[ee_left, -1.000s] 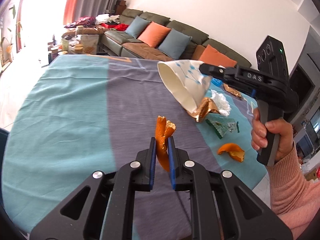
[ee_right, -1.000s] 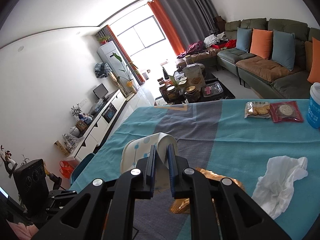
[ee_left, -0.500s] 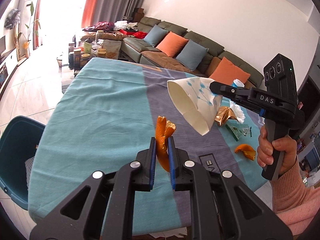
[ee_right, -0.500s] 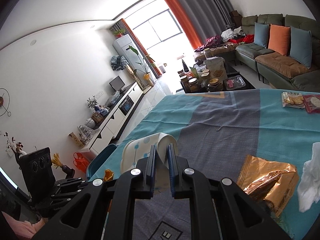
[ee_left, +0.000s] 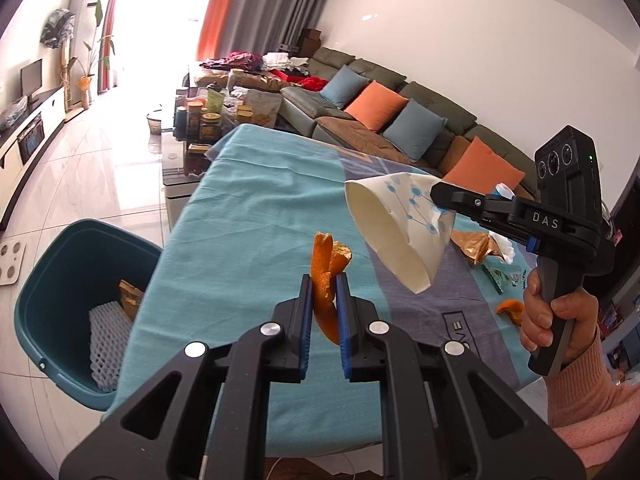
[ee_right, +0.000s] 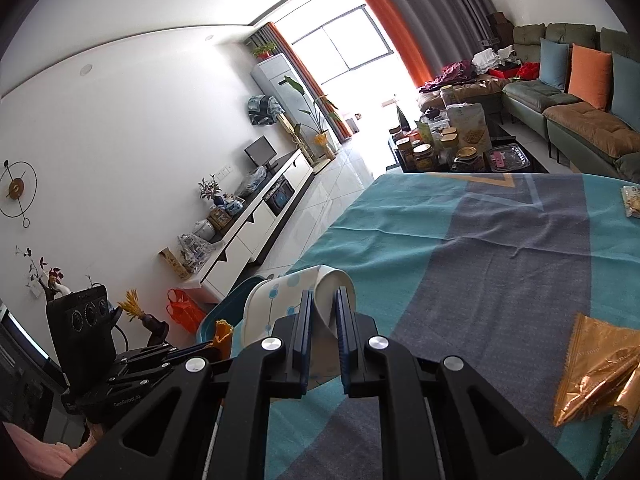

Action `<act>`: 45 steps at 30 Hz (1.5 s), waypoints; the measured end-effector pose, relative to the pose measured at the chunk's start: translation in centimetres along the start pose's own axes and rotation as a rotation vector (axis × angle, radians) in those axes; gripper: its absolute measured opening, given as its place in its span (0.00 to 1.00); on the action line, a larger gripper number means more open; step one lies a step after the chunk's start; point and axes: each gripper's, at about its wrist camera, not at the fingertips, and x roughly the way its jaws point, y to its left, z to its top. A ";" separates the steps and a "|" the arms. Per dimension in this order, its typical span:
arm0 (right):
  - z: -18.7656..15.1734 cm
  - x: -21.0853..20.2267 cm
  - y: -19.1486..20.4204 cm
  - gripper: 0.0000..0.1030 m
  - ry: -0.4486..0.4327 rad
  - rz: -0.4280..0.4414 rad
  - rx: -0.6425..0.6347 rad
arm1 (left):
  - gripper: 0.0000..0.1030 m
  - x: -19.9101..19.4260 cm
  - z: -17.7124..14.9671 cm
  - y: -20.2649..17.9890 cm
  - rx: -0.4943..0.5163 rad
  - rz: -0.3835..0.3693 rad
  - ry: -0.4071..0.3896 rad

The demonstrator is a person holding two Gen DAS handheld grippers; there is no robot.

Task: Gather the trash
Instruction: 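Carry the orange peel and paper cup with both tools over the teal bin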

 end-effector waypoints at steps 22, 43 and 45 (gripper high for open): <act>1.5 8.0 7.8 0.10 0.097 0.137 -0.108 | 0.12 -6.3 0.7 10.0 -0.139 0.199 -0.105; 1.5 16.7 12.4 0.10 0.220 0.162 -0.143 | 0.12 -5.9 -0.9 17.5 -0.259 0.321 -0.061; 1.2 17.4 12.8 0.10 0.230 0.156 -0.150 | 0.12 -5.7 -1.1 18.1 -0.266 0.324 -0.057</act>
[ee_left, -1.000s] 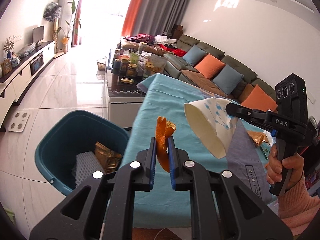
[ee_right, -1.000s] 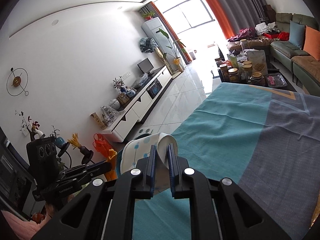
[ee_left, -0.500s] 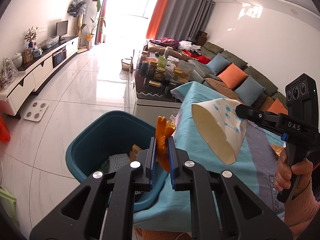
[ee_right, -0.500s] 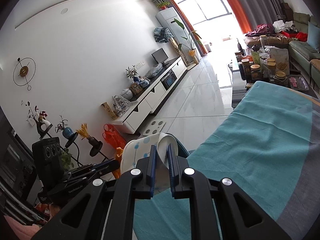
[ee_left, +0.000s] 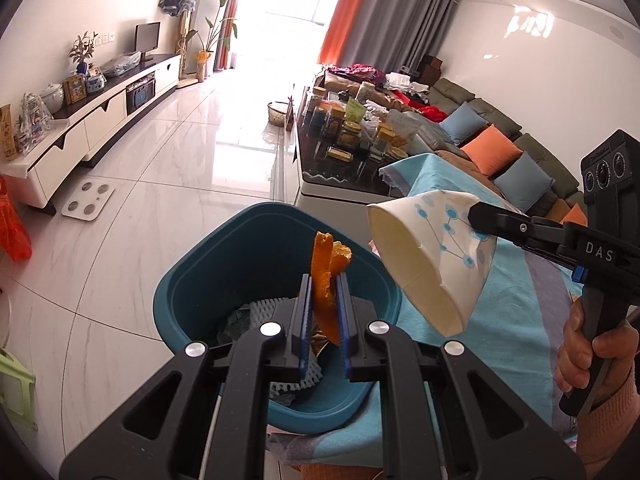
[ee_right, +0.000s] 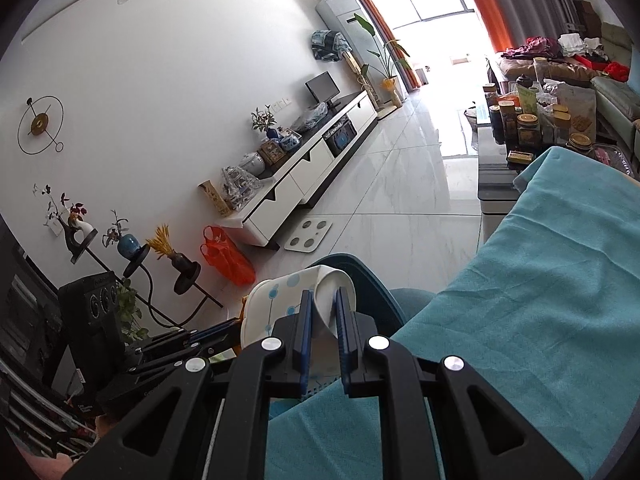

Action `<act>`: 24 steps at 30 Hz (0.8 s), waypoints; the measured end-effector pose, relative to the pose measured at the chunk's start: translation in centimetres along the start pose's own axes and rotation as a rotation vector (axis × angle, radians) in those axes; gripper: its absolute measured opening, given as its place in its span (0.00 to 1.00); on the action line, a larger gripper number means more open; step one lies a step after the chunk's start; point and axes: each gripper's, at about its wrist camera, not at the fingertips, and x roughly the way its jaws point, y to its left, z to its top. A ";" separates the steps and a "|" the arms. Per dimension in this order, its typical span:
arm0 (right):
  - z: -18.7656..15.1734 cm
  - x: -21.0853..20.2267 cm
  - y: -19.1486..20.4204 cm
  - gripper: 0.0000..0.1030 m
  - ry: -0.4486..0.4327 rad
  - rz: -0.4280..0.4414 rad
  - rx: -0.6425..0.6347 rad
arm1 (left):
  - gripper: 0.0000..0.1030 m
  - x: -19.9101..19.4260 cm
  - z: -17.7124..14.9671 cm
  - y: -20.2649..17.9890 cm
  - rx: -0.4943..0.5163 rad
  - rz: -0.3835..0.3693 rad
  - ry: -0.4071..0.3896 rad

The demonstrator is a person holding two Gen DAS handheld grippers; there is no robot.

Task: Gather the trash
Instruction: 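Carry the orange peel and paper cup with both tools over the teal bin, then open both tools over the teal bin to drop peel and cup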

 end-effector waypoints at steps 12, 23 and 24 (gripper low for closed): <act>-0.3 3.4 0.4 0.10 0.071 -0.030 -0.007 | 0.12 3.0 -0.2 1.4 -0.033 0.039 0.049; -0.7 6.0 1.0 0.10 0.127 -0.058 -0.017 | 0.12 5.5 -0.3 1.2 -0.053 0.066 0.087; -0.8 6.2 1.0 0.10 0.133 -0.061 -0.015 | 0.13 5.7 -0.4 1.2 -0.052 0.068 0.089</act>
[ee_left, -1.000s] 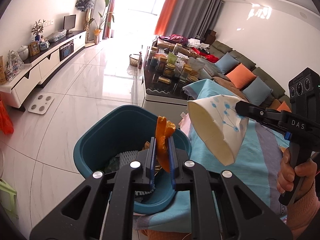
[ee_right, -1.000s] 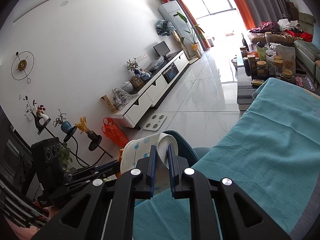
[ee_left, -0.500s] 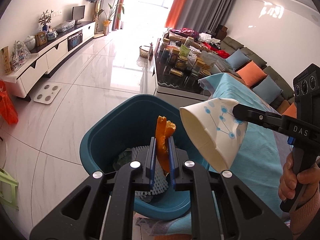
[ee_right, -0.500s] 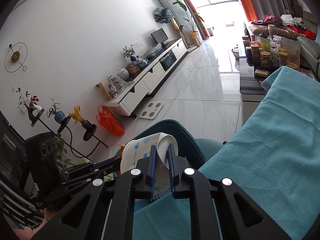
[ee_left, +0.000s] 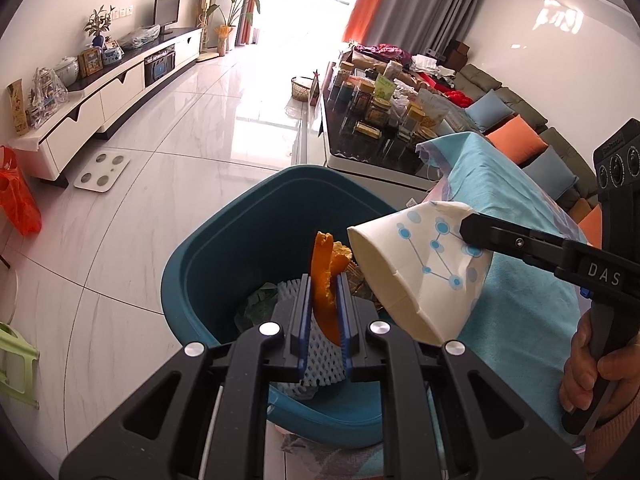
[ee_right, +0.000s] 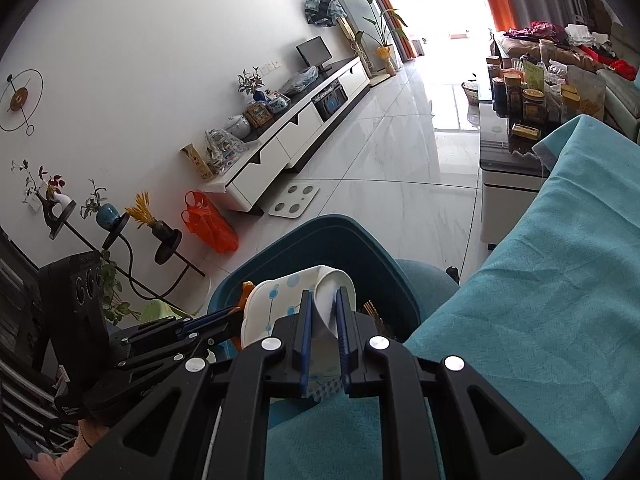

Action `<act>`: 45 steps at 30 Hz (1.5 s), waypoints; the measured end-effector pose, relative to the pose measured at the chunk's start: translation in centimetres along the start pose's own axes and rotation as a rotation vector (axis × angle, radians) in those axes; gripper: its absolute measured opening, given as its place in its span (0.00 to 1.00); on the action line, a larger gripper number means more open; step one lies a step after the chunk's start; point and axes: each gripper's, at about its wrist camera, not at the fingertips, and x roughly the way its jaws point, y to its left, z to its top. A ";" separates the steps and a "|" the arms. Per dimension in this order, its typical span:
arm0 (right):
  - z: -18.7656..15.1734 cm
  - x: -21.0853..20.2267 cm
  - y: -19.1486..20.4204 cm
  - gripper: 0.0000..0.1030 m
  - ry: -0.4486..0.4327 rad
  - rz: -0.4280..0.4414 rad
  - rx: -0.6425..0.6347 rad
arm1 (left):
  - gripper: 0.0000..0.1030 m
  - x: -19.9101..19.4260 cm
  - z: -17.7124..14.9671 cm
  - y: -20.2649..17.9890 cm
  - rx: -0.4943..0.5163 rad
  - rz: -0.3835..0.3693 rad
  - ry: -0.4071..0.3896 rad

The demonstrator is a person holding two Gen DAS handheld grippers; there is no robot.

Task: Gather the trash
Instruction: 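Open both tools over the teal bin to drop peel and cup, then grasp the gold foil bag with the left tool while the right tool grasps the white tissue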

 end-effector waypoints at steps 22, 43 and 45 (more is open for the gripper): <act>-1.0 -1.4 0.0 0.18 -0.008 0.020 0.007 | 0.34 -0.3 -0.6 -1.9 0.023 -0.021 -0.050; -10.5 -22.1 -7.2 0.45 -0.306 -0.193 0.083 | 0.71 -4.3 -5.2 -21.7 0.382 -0.451 -0.108; -11.8 -23.9 -8.2 0.45 -0.322 -0.232 0.113 | 0.71 -3.9 -5.8 -24.0 0.410 -0.476 -0.092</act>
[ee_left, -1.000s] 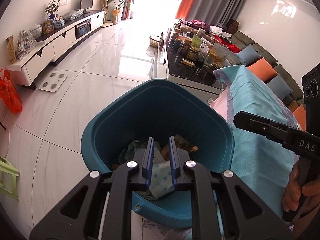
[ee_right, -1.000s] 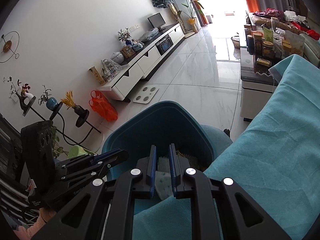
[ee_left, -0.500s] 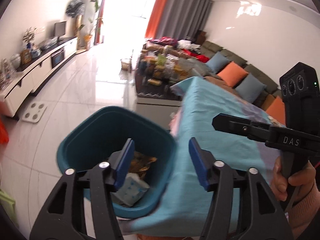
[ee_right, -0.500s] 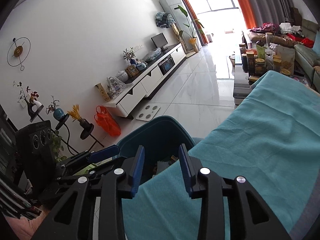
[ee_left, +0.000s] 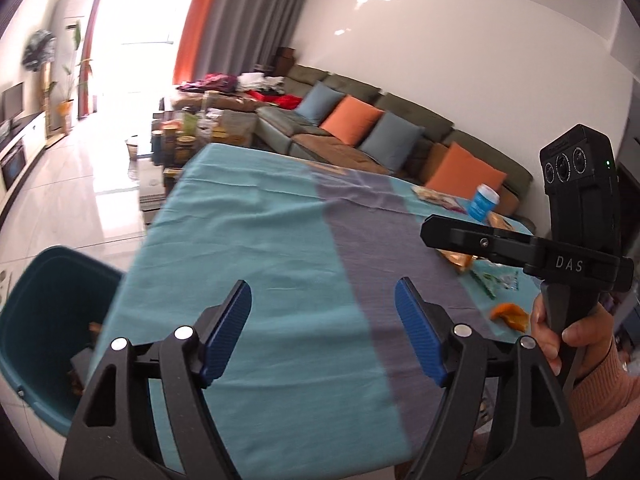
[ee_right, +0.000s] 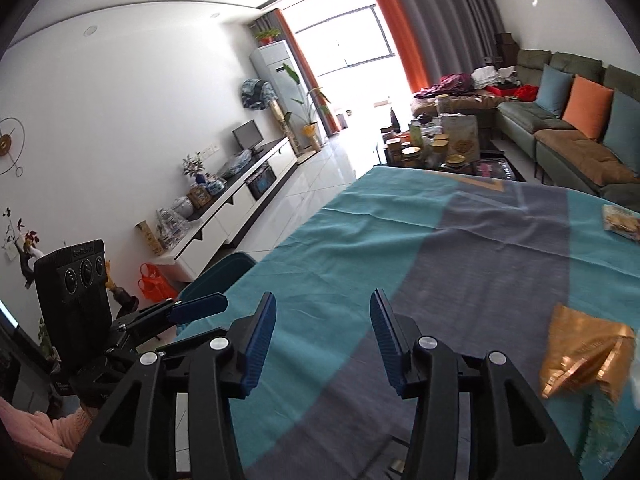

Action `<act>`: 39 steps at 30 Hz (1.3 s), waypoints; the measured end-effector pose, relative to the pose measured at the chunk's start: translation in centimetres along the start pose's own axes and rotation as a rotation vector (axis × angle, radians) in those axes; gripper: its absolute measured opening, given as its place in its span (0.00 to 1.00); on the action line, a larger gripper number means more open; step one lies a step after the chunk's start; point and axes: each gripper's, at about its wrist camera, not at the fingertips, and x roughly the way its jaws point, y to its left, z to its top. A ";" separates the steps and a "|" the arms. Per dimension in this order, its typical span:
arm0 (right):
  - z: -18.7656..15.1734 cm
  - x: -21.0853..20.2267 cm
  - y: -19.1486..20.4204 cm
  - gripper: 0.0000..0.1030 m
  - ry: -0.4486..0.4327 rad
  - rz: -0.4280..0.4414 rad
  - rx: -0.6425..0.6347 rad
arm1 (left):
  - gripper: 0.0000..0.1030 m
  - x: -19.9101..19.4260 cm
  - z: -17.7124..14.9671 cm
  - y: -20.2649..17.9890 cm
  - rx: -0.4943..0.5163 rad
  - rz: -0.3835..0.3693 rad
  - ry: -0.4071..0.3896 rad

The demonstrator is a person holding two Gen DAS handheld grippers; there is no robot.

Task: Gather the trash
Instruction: 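Grasp the gold foil bag with the left tool while the right tool grasps the white tissue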

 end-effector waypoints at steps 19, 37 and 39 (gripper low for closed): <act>-4.8 -12.1 -13.6 0.47 -0.142 -0.320 0.207 | 0.70 10.4 0.9 -13.3 0.192 -0.171 0.148; -5.7 -11.9 -21.9 0.47 -0.092 -0.397 0.355 | 0.55 18.6 1.7 -16.1 0.143 -0.187 0.325; -5.6 -11.7 -22.2 0.47 -0.085 -0.398 0.362 | 0.49 19.1 1.7 -16.1 0.140 -0.189 0.340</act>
